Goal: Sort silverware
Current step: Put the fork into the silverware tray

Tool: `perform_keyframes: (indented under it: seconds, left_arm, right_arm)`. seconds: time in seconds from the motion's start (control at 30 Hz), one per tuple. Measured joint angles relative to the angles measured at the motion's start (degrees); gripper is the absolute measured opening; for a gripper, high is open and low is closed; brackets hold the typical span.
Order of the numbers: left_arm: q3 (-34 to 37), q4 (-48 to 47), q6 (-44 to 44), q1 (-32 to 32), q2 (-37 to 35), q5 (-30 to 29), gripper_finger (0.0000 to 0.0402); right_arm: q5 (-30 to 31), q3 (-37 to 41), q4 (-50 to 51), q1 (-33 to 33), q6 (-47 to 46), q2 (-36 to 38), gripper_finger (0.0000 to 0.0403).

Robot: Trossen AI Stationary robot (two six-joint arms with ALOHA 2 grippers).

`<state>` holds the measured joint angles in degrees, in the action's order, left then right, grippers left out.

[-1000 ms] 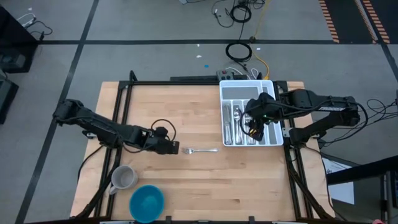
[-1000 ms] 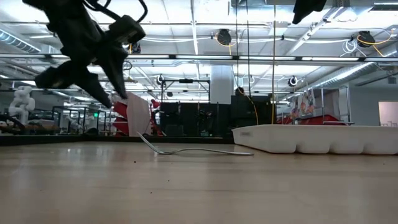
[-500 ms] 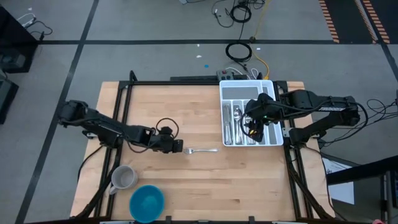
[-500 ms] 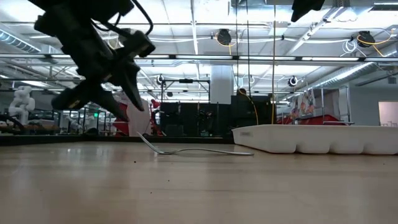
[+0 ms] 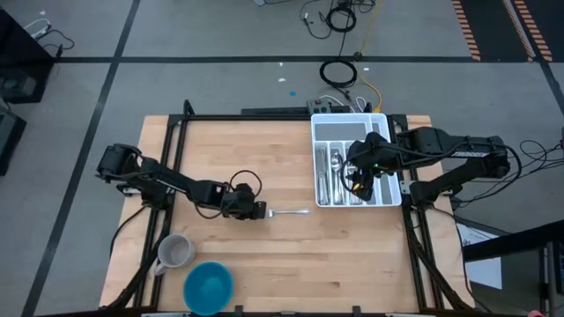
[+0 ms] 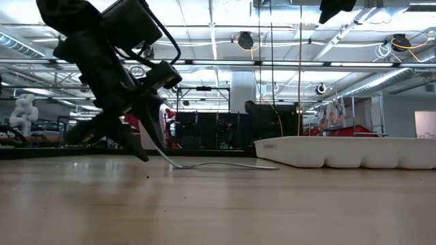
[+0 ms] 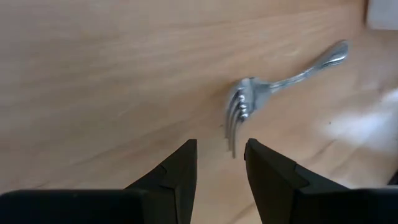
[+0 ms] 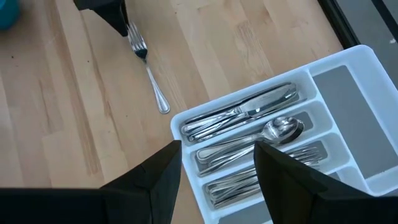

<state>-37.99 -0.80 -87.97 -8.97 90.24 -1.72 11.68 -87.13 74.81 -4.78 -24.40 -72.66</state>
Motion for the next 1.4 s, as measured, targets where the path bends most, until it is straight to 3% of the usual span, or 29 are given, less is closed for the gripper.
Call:
perform_keyframes:
  seconds: [0.33, 0.63, 0.87, 1.0, 1.17, 1.4]
  left_arm:
    - [-0.1, 2.5, 2.2, 2.2, 1.0, -2.0, 0.0139]
    - [-0.1, 5.0, 4.4, 4.2, 3.7, 4.6, 0.0139]
    - [-0.1, 5.0, 4.4, 4.1, 3.8, 5.2, 0.0137]
    - [-0.1, 4.8, 4.5, 4.1, 3.8, 5.2, 0.0104]
    - [-0.1, 5.7, 6.9, 4.1, 3.7, 4.2, 0.0015]
    - [-0.6, 6.8, 6.9, 4.1, 3.4, 4.1, 0.0005]
  right_arm:
    - [0.2, 0.0, 0.0, 0.0, 0.0, 0.0, 0.0192]
    - [0.2, 0.0, 0.1, 0.0, -0.5, 0.0, 0.0192]
    - [0.2, 0.0, 0.1, 0.0, -0.4, 0.0, 0.0192]
    - [0.3, 0.0, 0.2, 0.0, -0.4, 0.0, 0.0192]
    - [0.4, 0.0, 0.3, 0.0, -0.2, 0.0, 0.0192]
    - [0.4, 0.0, 0.4, 0.0, -0.4, 0.0, 0.0192]
